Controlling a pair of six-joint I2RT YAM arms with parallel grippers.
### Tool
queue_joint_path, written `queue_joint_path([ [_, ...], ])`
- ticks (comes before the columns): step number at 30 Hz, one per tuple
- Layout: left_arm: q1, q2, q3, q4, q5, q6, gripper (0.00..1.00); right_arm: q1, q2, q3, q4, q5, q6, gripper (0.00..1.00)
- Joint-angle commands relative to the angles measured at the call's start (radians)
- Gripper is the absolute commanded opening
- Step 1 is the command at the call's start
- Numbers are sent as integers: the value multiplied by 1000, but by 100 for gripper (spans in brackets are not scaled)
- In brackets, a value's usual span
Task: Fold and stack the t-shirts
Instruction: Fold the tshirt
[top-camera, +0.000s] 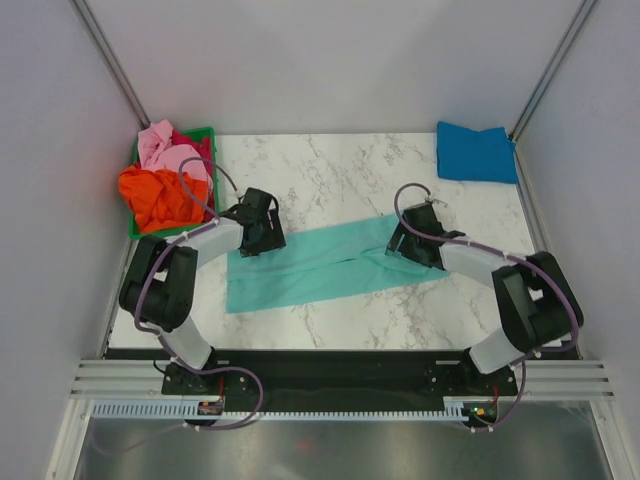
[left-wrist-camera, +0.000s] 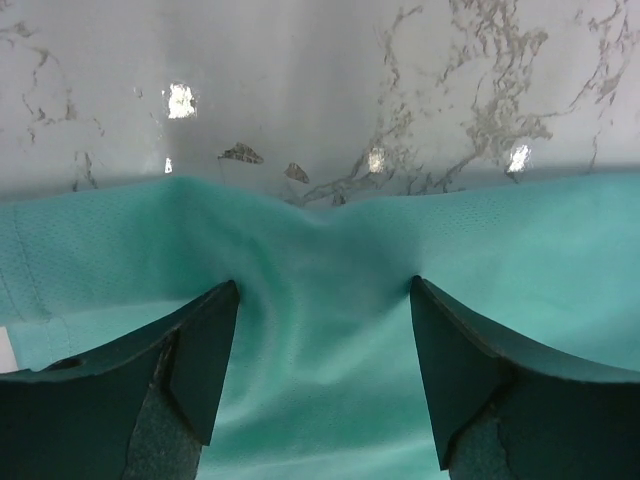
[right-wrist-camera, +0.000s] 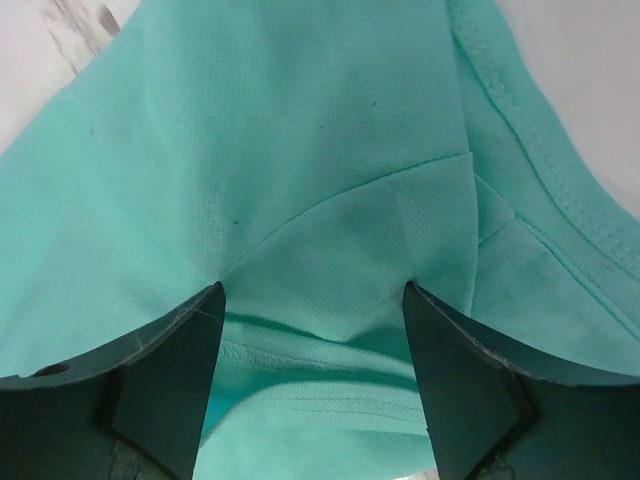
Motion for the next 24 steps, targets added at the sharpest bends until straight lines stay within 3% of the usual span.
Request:
queue_joint_path([
  [1, -14, 0, -87, -21, 49, 11, 77, -15, 181, 94, -13, 5, -12, 80],
  [7, -77, -155, -268, -14, 140, -89, 77, -56, 508, 519, -117, -10, -79, 80],
  [10, -149, -215, -341, 15, 218, -170, 78, -58, 719, 828, -204, -30, -119, 79],
  [11, -165, -221, -356, 43, 242, -225, 78, -58, 775, 996, -237, -77, -130, 77],
  [17, -368, -259, -413, 132, 341, -420, 79, -42, 1178, 1624, -303, -284, -175, 75],
  [20, -438, -323, -414, 128, 353, -462, 79, -42, 1271, 1727, -251, -332, -173, 75],
  [24, -497, -435, -411, 59, 310, -476, 79, -44, 1240, 1636, -101, -401, -188, 75],
])
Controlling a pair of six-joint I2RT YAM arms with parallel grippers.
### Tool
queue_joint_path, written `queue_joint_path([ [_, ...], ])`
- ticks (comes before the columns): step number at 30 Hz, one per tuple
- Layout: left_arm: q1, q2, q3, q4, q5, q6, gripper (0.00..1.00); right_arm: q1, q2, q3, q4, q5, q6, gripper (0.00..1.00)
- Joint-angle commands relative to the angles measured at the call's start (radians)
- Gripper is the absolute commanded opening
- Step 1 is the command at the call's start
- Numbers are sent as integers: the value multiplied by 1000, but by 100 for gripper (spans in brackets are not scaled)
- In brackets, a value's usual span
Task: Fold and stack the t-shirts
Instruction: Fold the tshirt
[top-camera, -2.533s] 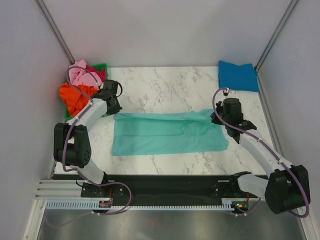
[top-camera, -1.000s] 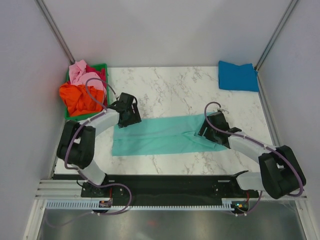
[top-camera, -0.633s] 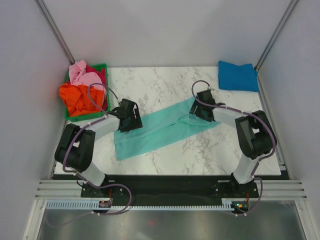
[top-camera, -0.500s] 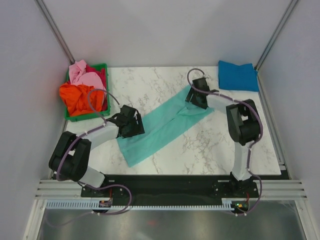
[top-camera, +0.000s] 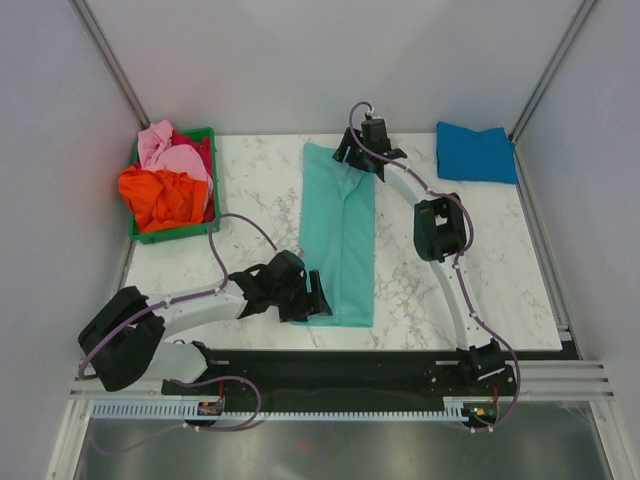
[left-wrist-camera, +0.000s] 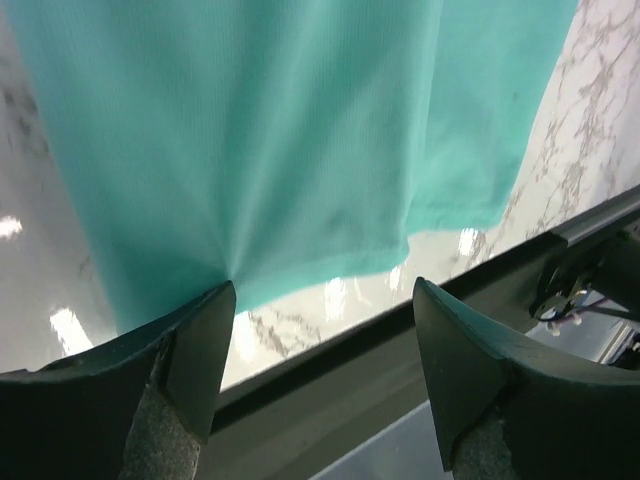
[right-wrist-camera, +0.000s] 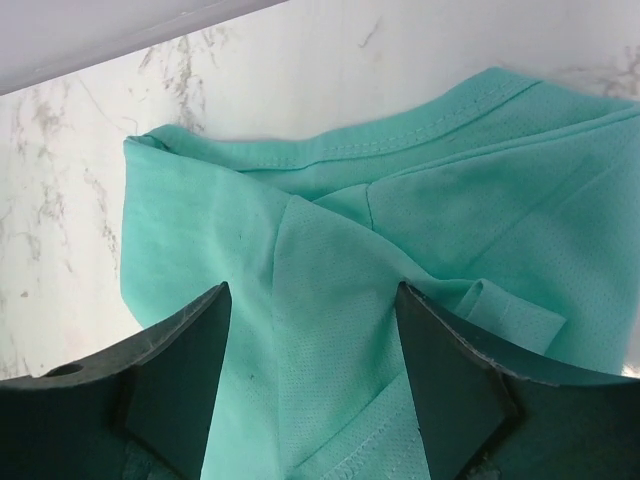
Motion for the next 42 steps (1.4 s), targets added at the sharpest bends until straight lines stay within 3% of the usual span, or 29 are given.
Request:
queue_joint_path([
  [1, -41, -87, -4, -143, -4, -80, 80, -3, 31, -69, 31, -98, -34, 75],
  [3, -50, -142, 13, -185, -33, -75, 80, -4, 2, -84, 60, -94, -57, 76],
  [4, -52, -162, 19, -211, -41, -66, 87, -9, -9, -92, 74, -112, -63, 77],
  [7, -56, -220, 48, -256, -66, -48, 92, -21, -44, -78, 92, -141, -86, 79],
  [15, -70, -319, 110, -362, -249, -11, 96, -43, -318, -185, 121, -201, -166, 84],
  [21, -67, -340, 107, -372, -357, 20, 100, -36, -730, -561, 226, -163, -174, 88],
  [26, -52, -313, 87, -372, -395, 28, 98, 26, -1133, -1105, 157, -13, -99, 86],
  [29, -43, -322, 50, -336, -383, 38, 94, 94, -1280, -1406, 120, 21, -62, 84],
  [31, -30, -331, 12, -307, -360, 54, 86, 147, -1425, -1620, 95, 49, 33, 81],
  [34, -23, -334, -33, -259, -345, 54, 81, 250, -1592, -1855, 115, 67, 171, 78],
  [37, -21, -339, -80, -210, -323, 60, 79, 360, -1667, -1977, 131, 90, 246, 76],
  [42, -21, -334, -168, -118, -297, 55, 77, 428, -1689, -2051, 141, 126, 282, 74],
])
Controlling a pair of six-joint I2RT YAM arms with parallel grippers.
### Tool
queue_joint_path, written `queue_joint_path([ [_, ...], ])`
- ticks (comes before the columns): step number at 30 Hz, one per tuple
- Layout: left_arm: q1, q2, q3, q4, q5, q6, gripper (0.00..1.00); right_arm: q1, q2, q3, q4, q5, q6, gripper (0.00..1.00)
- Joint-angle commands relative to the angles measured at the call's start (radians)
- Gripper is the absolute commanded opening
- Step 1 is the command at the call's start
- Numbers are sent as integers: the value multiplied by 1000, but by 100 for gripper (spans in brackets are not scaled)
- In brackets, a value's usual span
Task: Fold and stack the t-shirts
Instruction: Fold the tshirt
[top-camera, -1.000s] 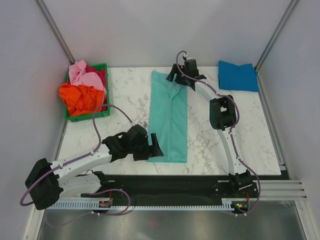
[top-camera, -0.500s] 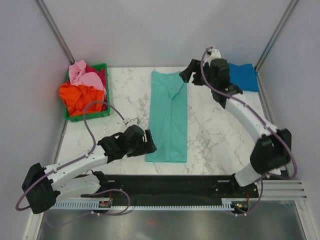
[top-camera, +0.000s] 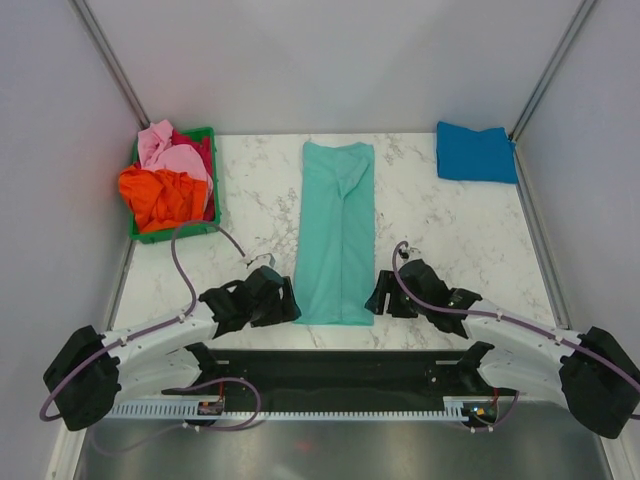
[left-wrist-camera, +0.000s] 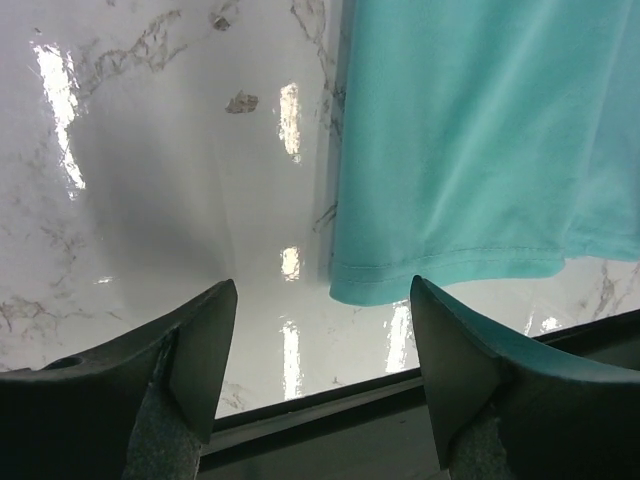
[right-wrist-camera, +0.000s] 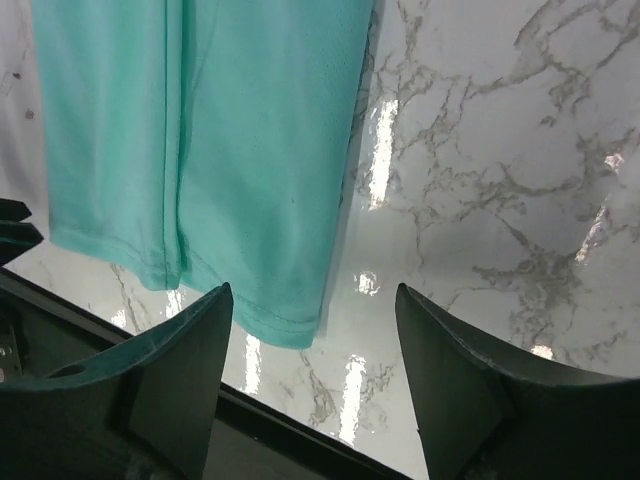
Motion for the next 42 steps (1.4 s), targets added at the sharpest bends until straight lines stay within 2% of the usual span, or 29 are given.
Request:
queue_joint_path([
  [1, 3, -11, -46, 112, 12, 19, 77, 37, -13, -40, 40, 55, 80, 73],
  [9, 3, -1, -127, 204, 49, -9, 74, 147, 50, -66, 63, 92, 165, 68],
  [12, 3, 9, -138, 219, 52, -12, 70, 180, 77, -72, 82, 104, 183, 63],
  [16, 3, 19, -152, 248, 67, -9, 61, 195, 96, -80, 82, 122, 195, 48],
  [18, 3, 24, -158, 270, 86, -3, 52, 194, 93, -83, 76, 135, 197, 42],
  [20, 3, 22, -164, 284, 101, -3, 48, 195, 85, -86, 63, 142, 195, 39],
  [23, 3, 22, -184, 320, 125, 3, 26, 194, 70, -86, 43, 161, 192, 31],
  [24, 3, 22, -184, 331, 130, 6, 8, 194, 67, -87, 40, 164, 192, 28],
  [25, 3, 22, -184, 333, 135, 9, 2, 194, 61, -87, 37, 165, 191, 21],
  [27, 0, 15, -184, 333, 142, 16, 2, 194, 41, -84, 23, 162, 192, 8],
  [29, -2, -19, -181, 319, 191, 10, 2, 194, 13, -80, -11, 158, 192, 0],
  [33, -31, -121, -132, 232, 235, -30, 2, 207, -71, -61, -109, 153, 201, 0],
  [35, -37, -154, -66, 131, 231, -34, 2, 209, -138, -14, -179, 167, 202, 0],
  [39, -37, -146, 55, 31, 227, 8, 2, 210, -196, 98, -269, 214, 185, 0],
  [42, -35, -91, 161, -27, 178, 38, 2, 207, -160, 213, -302, 279, 134, 0],
])
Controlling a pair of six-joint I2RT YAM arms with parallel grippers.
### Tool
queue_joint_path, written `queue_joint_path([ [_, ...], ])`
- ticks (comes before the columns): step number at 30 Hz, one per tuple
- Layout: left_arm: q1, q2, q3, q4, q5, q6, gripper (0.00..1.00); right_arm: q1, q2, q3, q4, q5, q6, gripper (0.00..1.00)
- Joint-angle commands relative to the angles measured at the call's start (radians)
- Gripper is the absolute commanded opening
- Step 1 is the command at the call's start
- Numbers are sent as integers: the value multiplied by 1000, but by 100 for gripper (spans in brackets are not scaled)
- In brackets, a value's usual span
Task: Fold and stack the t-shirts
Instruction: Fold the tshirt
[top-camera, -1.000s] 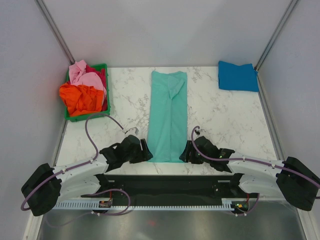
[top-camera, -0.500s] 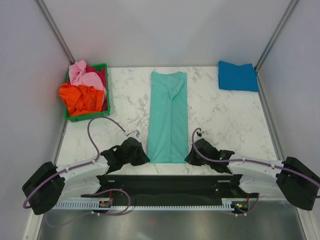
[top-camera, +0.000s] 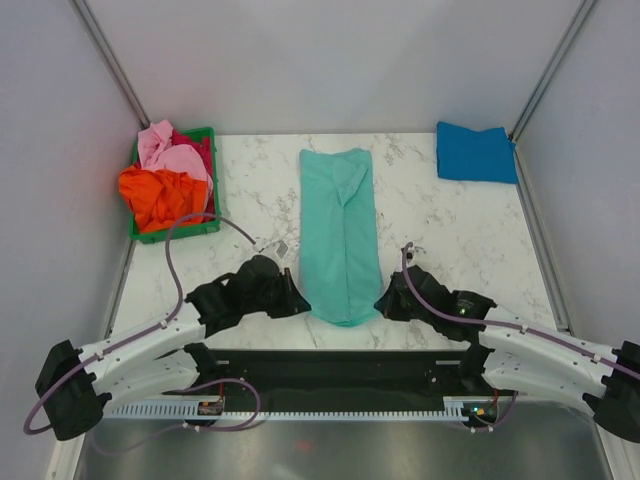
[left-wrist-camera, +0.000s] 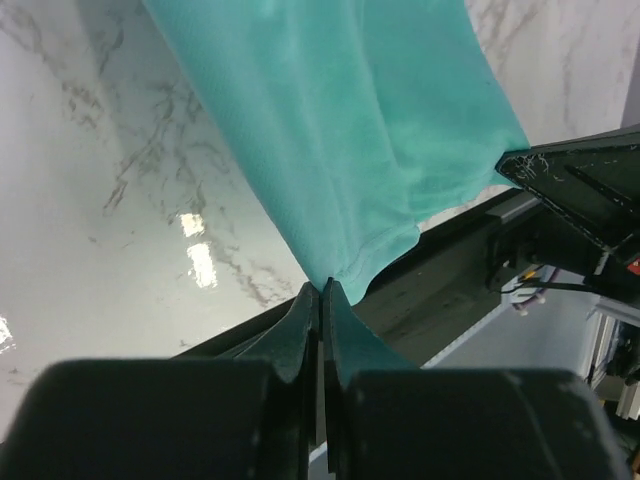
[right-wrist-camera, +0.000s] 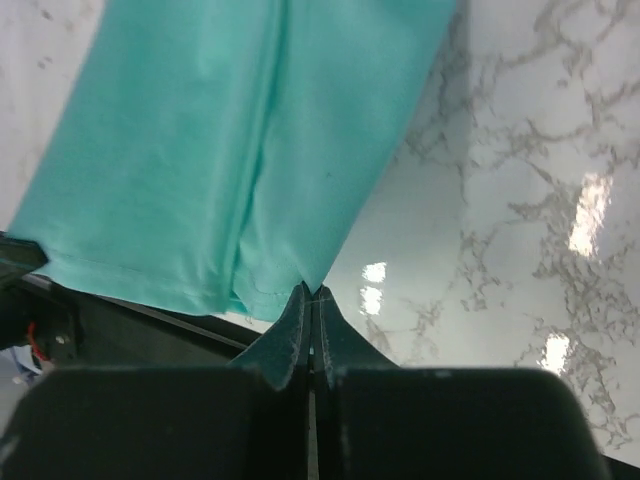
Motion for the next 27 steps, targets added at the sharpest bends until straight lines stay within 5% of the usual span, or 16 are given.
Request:
queue_joint_path([
  [1, 1, 72, 136, -109, -45, 53, 2, 0, 45, 167, -74, 110, -78, 0],
  [11, 224, 360, 462, -180, -27, 241, 2, -195, 318, 477, -47, 129, -310, 0],
  [27, 476, 800, 887, -221, 130, 459, 2, -413, 751, 813, 15, -9, -440, 0],
])
